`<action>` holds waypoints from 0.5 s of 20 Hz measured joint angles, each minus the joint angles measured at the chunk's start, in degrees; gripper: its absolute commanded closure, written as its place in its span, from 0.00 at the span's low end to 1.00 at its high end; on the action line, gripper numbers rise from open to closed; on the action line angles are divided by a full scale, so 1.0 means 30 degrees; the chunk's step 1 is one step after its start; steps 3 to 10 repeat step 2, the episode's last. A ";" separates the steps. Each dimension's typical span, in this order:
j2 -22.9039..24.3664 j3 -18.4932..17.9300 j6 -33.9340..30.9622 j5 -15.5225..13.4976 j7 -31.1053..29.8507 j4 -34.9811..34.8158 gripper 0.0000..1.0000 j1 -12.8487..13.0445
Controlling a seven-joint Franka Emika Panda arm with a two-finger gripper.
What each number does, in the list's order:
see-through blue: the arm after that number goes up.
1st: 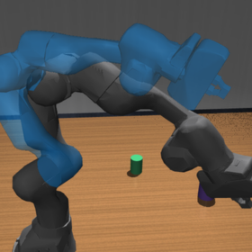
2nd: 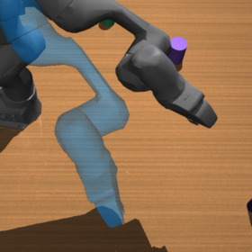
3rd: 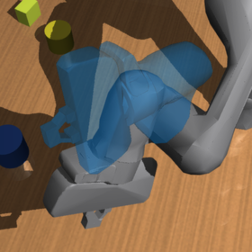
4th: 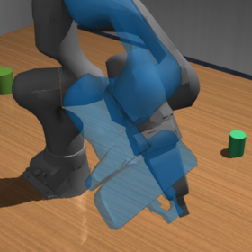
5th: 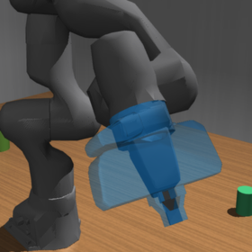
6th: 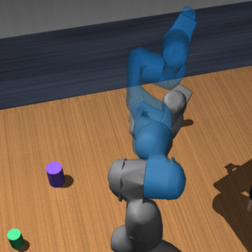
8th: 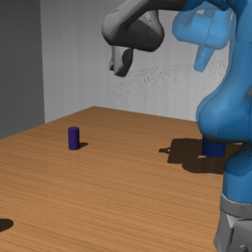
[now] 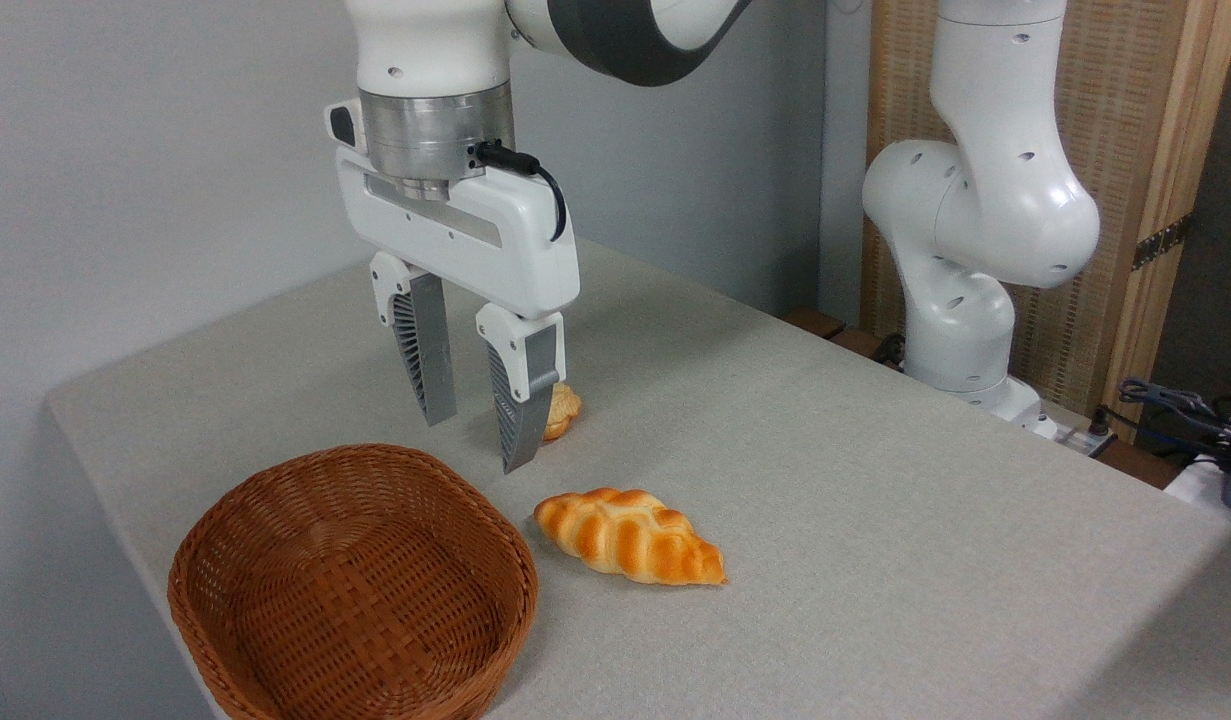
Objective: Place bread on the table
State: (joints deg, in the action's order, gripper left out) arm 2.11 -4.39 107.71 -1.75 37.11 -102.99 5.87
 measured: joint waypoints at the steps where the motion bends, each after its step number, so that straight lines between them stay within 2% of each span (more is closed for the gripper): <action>1: -0.0001 -0.0002 0.0000 -0.0228 -0.0001 0.0000 0.00 -0.0001; 10: 0.0000 -0.0006 0.0000 -0.0345 -0.0002 0.0000 0.00 -0.0002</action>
